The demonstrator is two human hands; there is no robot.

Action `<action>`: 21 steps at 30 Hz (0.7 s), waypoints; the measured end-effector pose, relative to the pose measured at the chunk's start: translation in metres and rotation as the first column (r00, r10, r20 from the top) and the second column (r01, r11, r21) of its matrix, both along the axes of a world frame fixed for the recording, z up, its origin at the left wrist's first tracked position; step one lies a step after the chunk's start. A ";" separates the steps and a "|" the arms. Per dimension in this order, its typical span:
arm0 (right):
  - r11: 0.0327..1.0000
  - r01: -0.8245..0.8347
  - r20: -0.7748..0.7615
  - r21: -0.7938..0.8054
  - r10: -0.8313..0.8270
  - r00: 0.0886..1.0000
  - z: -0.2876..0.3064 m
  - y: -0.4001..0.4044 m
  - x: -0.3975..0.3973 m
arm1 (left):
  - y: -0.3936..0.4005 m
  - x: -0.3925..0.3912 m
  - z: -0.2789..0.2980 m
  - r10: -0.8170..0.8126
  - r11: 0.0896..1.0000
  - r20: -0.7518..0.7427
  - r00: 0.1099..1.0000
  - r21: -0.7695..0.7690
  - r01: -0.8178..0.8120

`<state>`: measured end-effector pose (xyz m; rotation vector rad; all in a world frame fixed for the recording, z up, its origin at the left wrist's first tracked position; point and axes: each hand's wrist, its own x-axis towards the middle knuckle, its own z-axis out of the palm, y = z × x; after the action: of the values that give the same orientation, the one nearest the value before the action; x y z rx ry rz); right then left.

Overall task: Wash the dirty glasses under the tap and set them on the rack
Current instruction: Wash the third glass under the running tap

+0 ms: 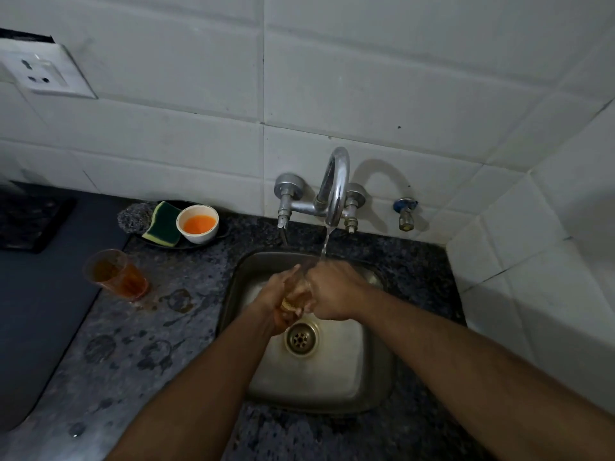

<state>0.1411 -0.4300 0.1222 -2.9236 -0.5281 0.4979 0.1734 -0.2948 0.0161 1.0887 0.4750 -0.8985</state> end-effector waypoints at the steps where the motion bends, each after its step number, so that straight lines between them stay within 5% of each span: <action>1: 0.996 0.075 -0.012 0.056 -0.074 0.997 -0.003 0.002 0.002 | -0.001 0.001 0.003 0.010 1.000 0.016 1.000 -0.004 -0.010; 5: 0.661 0.621 -0.347 0.421 -0.516 0.783 -0.007 0.014 0.006 | -0.008 -0.005 -0.001 0.267 0.963 0.137 0.954 -0.084 -0.257; 7: 0.830 0.437 -0.220 0.345 -0.382 0.898 -0.009 0.014 0.005 | -0.011 -0.007 -0.003 0.287 0.956 0.131 0.949 -0.097 -0.276; 9: 0.995 0.086 -0.063 0.049 -0.083 0.995 -0.005 0.010 -0.002 | -0.010 -0.008 -0.002 0.213 0.976 0.075 0.974 -0.054 -0.210; 12: 0.958 -0.219 -0.043 -0.187 0.215 0.976 0.010 0.000 -0.005 | -0.005 -0.003 -0.005 0.053 0.998 -0.044 0.998 0.034 -0.052; 15: 0.966 -0.193 -0.012 -0.171 0.194 0.981 0.018 -0.003 -0.003 | -0.008 0.007 -0.004 -0.018 0.997 -0.093 0.995 0.076 0.025; 17: 0.997 0.070 -0.055 -0.035 -0.072 0.996 0.004 0.001 -0.002 | -0.012 0.010 -0.005 0.019 0.997 -0.081 0.997 0.073 -0.013; 18: 0.946 0.306 -0.163 0.104 -0.288 0.944 -0.006 0.004 -0.001 | -0.015 0.012 -0.008 0.049 0.997 -0.049 0.998 0.056 -0.046; 20: 0.548 0.776 -0.534 0.312 -0.575 0.620 -0.020 0.013 0.005 | -0.017 0.009 -0.017 0.134 0.990 0.024 0.991 0.037 -0.135; 21: 0.378 0.871 -0.645 0.314 -0.588 0.488 -0.021 0.015 0.006 | -0.019 0.006 -0.023 0.165 0.986 0.035 0.986 0.027 -0.166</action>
<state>0.1470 -0.4149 0.1011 -1.9494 0.6412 0.6335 0.1794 -0.3140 -0.0069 1.0729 0.5447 -0.7281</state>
